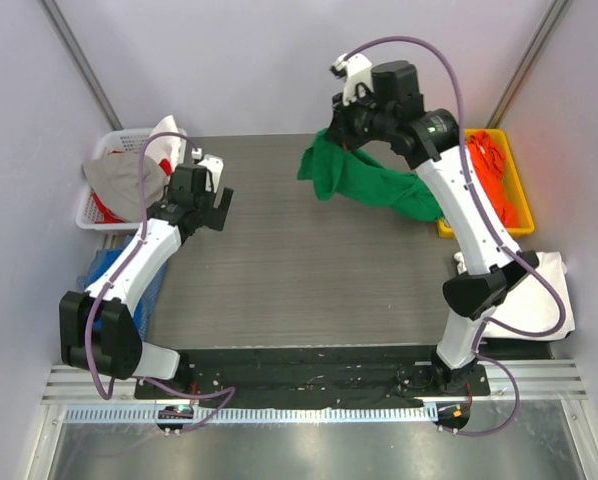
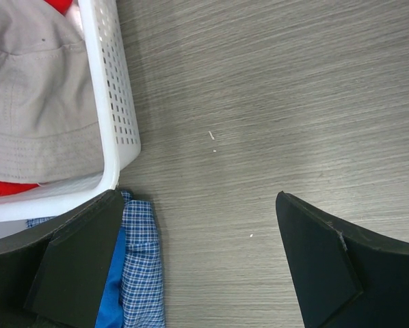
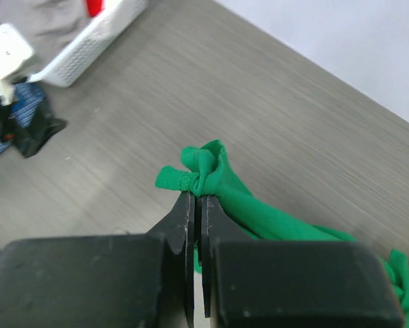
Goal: Fold and stack the t-shirts
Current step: Move the tshirt to the center of the board
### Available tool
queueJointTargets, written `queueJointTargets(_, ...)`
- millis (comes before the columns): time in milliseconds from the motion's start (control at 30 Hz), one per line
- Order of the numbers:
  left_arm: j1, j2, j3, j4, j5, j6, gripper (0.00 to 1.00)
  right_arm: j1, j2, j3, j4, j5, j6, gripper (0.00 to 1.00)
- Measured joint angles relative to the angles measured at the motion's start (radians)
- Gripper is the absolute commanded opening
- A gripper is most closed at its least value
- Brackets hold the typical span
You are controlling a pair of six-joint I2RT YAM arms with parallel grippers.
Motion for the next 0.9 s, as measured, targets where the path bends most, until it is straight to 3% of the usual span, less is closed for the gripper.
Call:
queueJointTargets(333, 0.0, -0.006, -0.034, 0.074, -0.089, -0.01, 1.0, 0.212, 0.227, 0.148, 0.001, -0.011, -0.003, 0.01)
queueJointTargets(700, 0.0, -0.225, -0.2, 0.182, -0.188, -0.025, 1.0, 0.264, 0.467, 0.151, 0.086, 0.008, -0.003, 0.01)
queueJointTargets(800, 0.0, -0.229, -0.202, 0.179, -0.192, -0.022, 1.0, 0.266, 0.5, 0.151, 0.093, 0.016, -0.004, 0.11)
queueJointTargets(900, 0.0, -0.235, -0.203, 0.169, -0.185, -0.022, 1.0, 0.271, 0.536, 0.151, 0.098, 0.024, -0.006, 0.28)
